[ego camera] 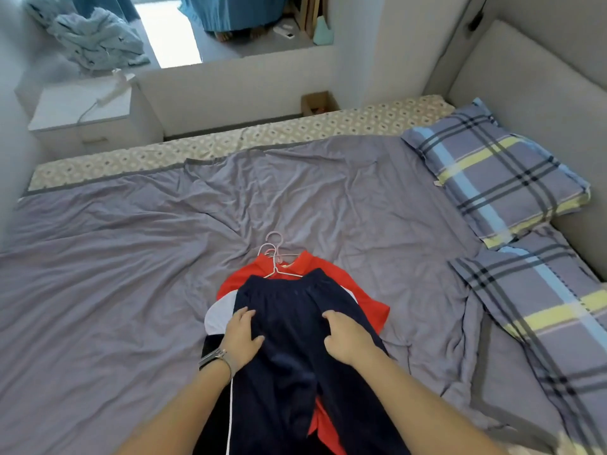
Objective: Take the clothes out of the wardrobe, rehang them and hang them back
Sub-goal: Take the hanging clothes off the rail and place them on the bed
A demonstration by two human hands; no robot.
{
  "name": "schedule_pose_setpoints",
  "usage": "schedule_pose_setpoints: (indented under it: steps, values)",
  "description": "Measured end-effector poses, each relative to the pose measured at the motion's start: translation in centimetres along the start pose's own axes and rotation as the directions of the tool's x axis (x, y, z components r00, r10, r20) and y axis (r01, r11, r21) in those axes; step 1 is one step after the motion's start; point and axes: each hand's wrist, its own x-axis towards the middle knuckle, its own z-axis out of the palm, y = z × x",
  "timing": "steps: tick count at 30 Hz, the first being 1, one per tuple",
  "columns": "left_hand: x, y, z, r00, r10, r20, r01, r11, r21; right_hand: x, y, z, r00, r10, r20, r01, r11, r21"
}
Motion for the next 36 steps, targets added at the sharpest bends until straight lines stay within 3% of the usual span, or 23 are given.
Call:
schedule_pose_setpoints:
  steps: [5, 10, 13, 16, 19, 23, 27, 30, 36]
  values:
    - [-2.8, 3.3, 2.4, 0.999, 0.016, -0.040, -0.018, 0.999, -0.050, -2.9, 4.9, -1.4, 1.000, 0.020, -0.002, -0.020, 1.000, -0.017]
    - [-6.5, 9.1, 4.7, 0.997, 0.016, -0.077, -0.018, 0.999, -0.028, -7.2, 9.5, -5.9, 0.992, -0.087, -0.092, 0.085, 0.996, -0.021]
    - [-9.7, 12.4, 6.1, 0.993, 0.005, -0.118, -0.003, 1.000, 0.016, -9.6, 11.7, -8.2, 0.979, -0.180, -0.095, 0.171, 0.980, -0.098]
    - [-13.1, 14.8, 7.8, 0.991, 0.032, -0.133, -0.010, 0.986, 0.164, -11.2, 12.7, -9.6, 0.957, -0.282, -0.071, 0.268, 0.950, -0.160]
    - [-16.1, 15.8, 9.5, 0.990, 0.019, -0.142, 0.022, 0.960, 0.280, -12.1, 13.3, -9.8, 0.935, -0.354, 0.019, 0.344, 0.890, -0.299]
    - [-21.2, 14.4, 11.1, 0.966, -0.132, -0.225, 0.182, 0.958, 0.221, -13.2, 11.9, -7.9, 0.910, -0.346, 0.228, 0.415, 0.755, -0.508]
    - [-29.5, 10.2, 12.2, 0.917, -0.261, -0.302, 0.325, 0.927, 0.186, -16.9, 5.9, -4.2, 0.811, -0.491, 0.317, 0.583, 0.647, -0.491]
    - [-37.5, 5.4, 13.3, 0.817, -0.466, -0.340, 0.507, 0.862, 0.035, -21.5, 0.7, 0.1, 0.674, -0.623, 0.397, 0.737, 0.527, -0.423]
    - [-60.3, 0.5, 19.6, 0.438, -0.820, -0.370, 0.724, 0.565, -0.396, -33.0, -6.2, 12.3, 0.412, -0.642, 0.647, 0.891, 0.135, -0.435]
